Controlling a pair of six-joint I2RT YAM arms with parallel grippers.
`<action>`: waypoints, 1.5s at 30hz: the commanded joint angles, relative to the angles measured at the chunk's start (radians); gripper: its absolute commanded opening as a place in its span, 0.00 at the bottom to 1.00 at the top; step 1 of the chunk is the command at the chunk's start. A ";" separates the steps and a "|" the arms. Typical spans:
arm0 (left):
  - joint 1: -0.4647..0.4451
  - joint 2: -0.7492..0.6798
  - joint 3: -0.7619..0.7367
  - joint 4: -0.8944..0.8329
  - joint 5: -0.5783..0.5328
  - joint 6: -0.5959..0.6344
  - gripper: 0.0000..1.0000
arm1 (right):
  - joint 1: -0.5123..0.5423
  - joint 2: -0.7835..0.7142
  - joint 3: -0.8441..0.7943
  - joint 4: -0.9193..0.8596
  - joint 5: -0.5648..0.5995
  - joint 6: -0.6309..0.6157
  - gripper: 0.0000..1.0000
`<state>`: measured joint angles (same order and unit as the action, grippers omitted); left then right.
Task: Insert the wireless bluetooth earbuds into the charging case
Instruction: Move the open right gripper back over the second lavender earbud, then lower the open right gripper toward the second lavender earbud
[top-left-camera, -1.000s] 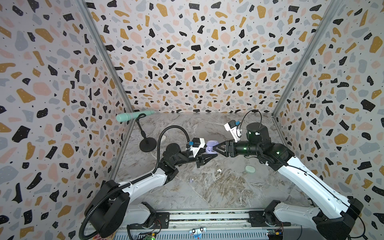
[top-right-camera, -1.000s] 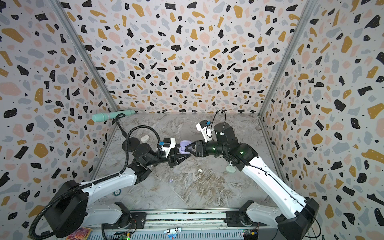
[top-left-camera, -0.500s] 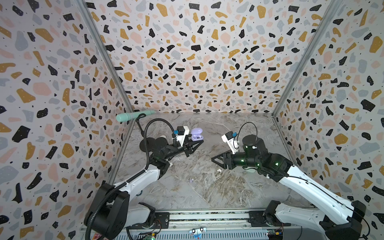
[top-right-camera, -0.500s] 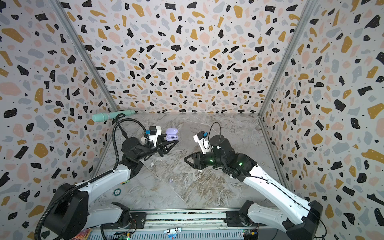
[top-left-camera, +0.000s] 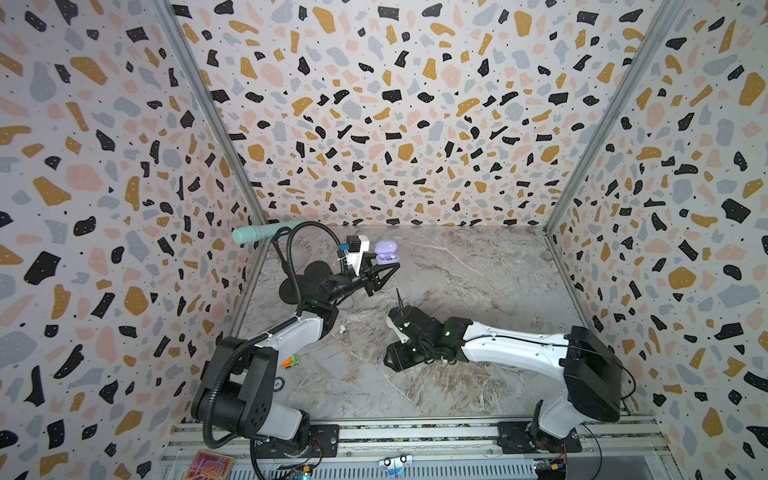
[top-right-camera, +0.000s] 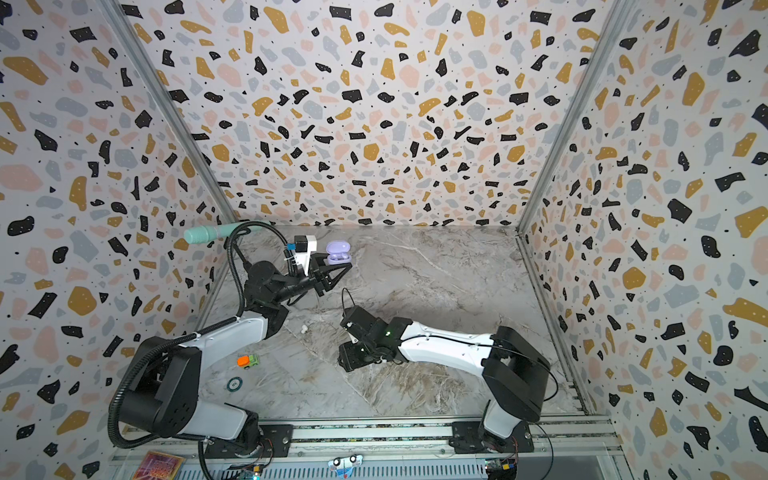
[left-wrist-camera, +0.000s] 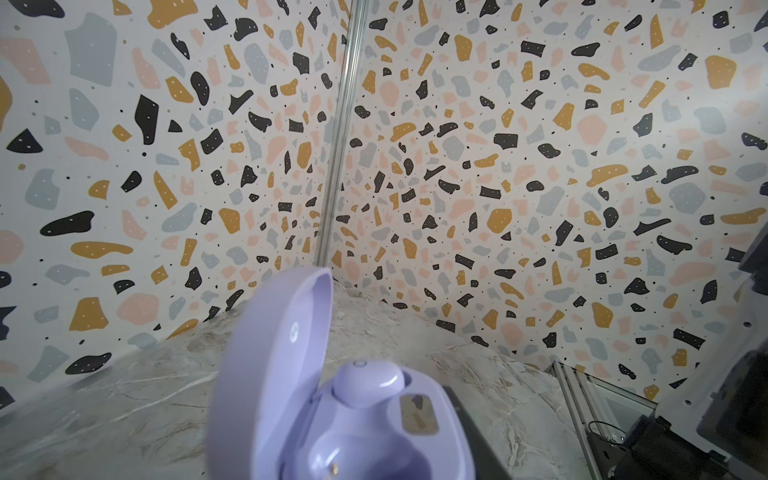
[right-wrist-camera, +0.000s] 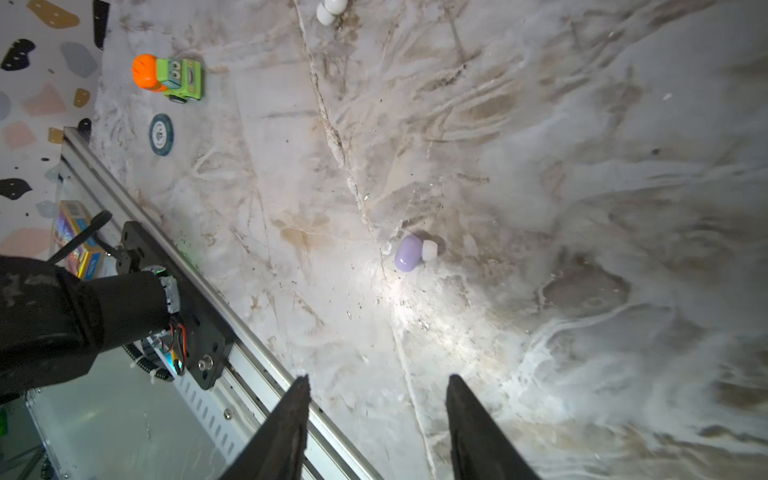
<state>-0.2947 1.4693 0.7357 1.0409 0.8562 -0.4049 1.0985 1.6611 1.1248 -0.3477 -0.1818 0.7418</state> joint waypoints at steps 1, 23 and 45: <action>0.009 0.005 0.039 0.090 0.020 0.004 0.30 | 0.008 0.032 0.059 -0.040 0.023 0.109 0.53; 0.042 0.084 0.019 0.277 0.026 -0.124 0.30 | 0.085 0.433 0.486 -0.455 0.234 -0.008 0.53; 0.042 0.105 0.018 0.282 0.028 -0.133 0.29 | 0.023 0.378 0.373 -0.496 0.433 -0.022 0.53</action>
<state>-0.2577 1.5677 0.7376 1.2240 0.8673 -0.5369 1.1347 2.0720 1.5208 -0.7986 0.1993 0.7322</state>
